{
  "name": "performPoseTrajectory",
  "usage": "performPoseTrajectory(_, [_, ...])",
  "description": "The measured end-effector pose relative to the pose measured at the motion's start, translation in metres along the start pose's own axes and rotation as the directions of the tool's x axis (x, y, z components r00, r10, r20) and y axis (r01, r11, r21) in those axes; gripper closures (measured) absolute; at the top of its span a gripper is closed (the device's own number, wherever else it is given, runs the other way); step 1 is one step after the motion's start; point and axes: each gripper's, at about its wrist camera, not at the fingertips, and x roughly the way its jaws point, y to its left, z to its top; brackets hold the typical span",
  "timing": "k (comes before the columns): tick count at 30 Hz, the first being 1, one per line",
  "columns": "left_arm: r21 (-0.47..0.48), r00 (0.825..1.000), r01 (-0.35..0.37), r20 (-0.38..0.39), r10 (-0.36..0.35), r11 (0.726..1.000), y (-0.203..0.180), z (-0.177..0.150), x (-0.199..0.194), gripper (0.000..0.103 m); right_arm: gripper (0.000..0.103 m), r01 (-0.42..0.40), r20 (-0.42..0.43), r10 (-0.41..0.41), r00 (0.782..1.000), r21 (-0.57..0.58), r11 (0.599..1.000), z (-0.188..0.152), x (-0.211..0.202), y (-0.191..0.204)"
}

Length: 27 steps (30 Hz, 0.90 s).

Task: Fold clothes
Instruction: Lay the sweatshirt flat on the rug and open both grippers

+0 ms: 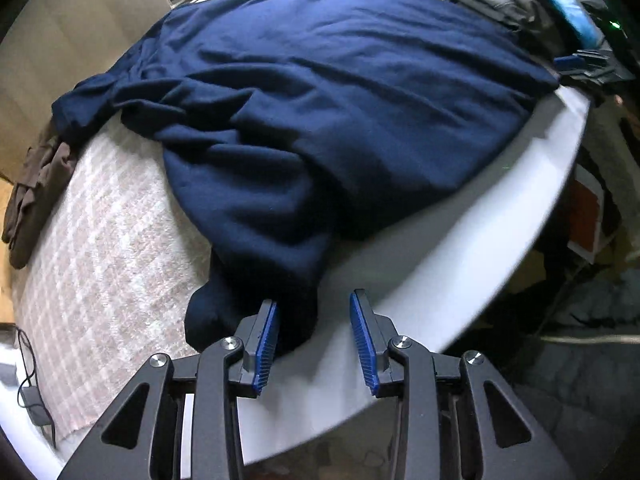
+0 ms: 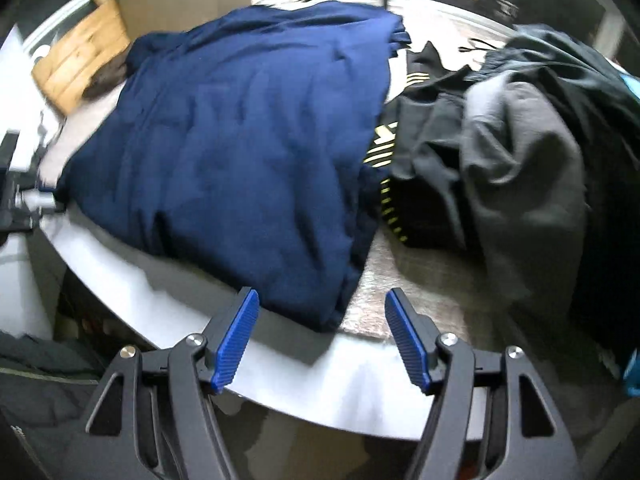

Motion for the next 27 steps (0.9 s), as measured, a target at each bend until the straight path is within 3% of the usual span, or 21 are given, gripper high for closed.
performPoseTrajectory(2, [-0.013, 1.000, 0.001, 0.010, 0.000, 1.000, 0.000, 0.003, 0.001, 0.072, 0.038, 0.018, -0.002, -0.018, 1.000, -0.079, 0.997, -0.004, 0.004, 0.010])
performPoseTrajectory(4, [-0.028, 1.000, 0.004, 0.019, -0.004, 1.000, 0.001, 0.005, 0.001, 0.098, 0.038, 0.035, -0.002, -0.036, 0.999, -0.157, 0.987, -0.008, 0.009, 0.021])
performPoseTrajectory(6, [-0.067, 0.999, 0.036, 0.026, -0.034, 0.997, 0.008, 0.008, 0.000, 0.101, 0.042, 0.059, 0.004, -0.060, 0.998, -0.217, 0.974, -0.009, 0.013, 0.029])
performPoseTrajectory(7, [-0.087, 0.998, 0.051, 0.033, -0.049, 0.995, 0.011, 0.009, -0.001, 0.101, 0.050, 0.054, -0.008, -0.057, 0.998, -0.224, 0.973, -0.009, 0.016, 0.030])
performPoseTrajectory(8, [-0.103, 0.998, 0.059, 0.044, -0.055, 0.993, 0.015, 0.010, -0.005, 0.101, 0.070, 0.044, -0.021, -0.050, 0.999, -0.223, 0.974, -0.008, 0.018, 0.029])
performPoseTrajectory(11, [-0.143, 0.994, 0.081, 0.086, -0.069, 0.986, 0.026, 0.013, -0.024, 0.101, 0.093, 0.020, -0.007, -0.021, 1.000, -0.199, 0.980, -0.002, 0.009, 0.022])
performPoseTrajectory(17, [-0.223, 0.975, 0.125, 0.205, -0.079, 0.967, 0.051, 0.007, -0.090, 0.101, 0.096, -0.048, 0.091, 0.060, 0.994, -0.131, 0.990, 0.015, -0.044, 0.014])
performPoseTrajectory(22, [-0.246, 0.963, 0.124, 0.262, -0.058, 0.961, 0.067, -0.006, -0.147, 0.101, 0.096, -0.186, 0.188, 0.205, 0.961, -0.110, 0.976, 0.035, -0.119, 0.018])
performPoseTrajectory(24, [-0.263, 0.967, 0.124, 0.248, -0.057, 0.957, 0.080, -0.014, -0.157, 0.101, 0.096, -0.285, 0.208, 0.294, 0.933, -0.073, 0.956, 0.049, -0.140, 0.008])
performPoseTrajectory(26, [-0.315, 0.989, 0.011, 0.142, 0.036, 0.949, 0.098, -0.027, -0.139, 0.093, 0.092, -0.251, 0.221, 0.243, 0.944, 0.008, 0.968, 0.060, -0.140, -0.005])
performPoseTrajectory(27, [-0.333, 0.992, -0.060, 0.088, 0.095, 0.941, 0.105, -0.034, -0.128, 0.096, 0.082, -0.160, 0.182, 0.149, 0.972, 0.049, 0.986, 0.060, -0.129, -0.011])
